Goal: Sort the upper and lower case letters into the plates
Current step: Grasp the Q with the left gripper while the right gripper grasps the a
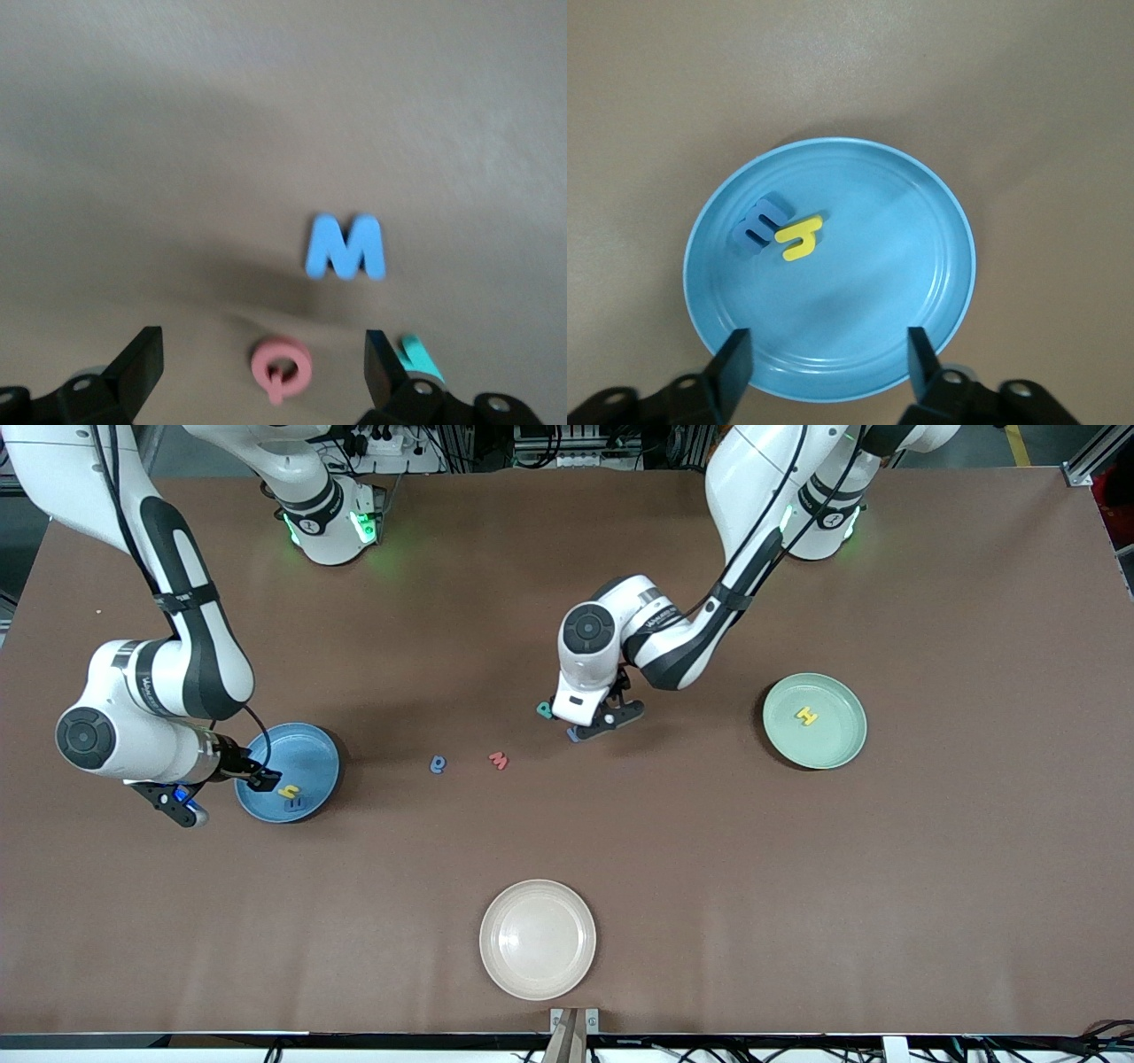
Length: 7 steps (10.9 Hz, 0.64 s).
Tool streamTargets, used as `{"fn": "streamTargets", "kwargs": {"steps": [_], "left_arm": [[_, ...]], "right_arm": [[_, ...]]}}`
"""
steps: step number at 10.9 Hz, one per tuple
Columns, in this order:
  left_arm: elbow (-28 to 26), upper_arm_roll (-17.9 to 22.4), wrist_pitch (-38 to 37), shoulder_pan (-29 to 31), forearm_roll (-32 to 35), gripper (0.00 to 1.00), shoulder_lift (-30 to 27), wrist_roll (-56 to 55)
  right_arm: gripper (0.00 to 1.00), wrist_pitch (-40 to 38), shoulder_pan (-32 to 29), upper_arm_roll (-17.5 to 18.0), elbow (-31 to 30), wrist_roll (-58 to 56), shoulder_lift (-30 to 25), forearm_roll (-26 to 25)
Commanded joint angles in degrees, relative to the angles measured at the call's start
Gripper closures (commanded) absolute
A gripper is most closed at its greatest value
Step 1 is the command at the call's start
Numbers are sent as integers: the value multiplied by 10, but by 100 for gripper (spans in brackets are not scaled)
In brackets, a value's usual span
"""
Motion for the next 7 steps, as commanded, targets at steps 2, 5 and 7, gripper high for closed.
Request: {"fn": "streamTargets", "kwargs": {"steps": [2, 5, 7], "left_arm": [[-50, -25, 60, -1, 12, 0, -8, -18], [-100, -25, 110, 2, 30, 0, -11, -10], [-98, -25, 111, 4, 38, 0, -10, -16]], "right_arm": [[0, 2, 14, 7, 9, 4, -2, 0], [0, 7, 45, 8, 36, 7, 21, 2], [0, 11, 61, 8, 55, 15, 36, 8]]}}
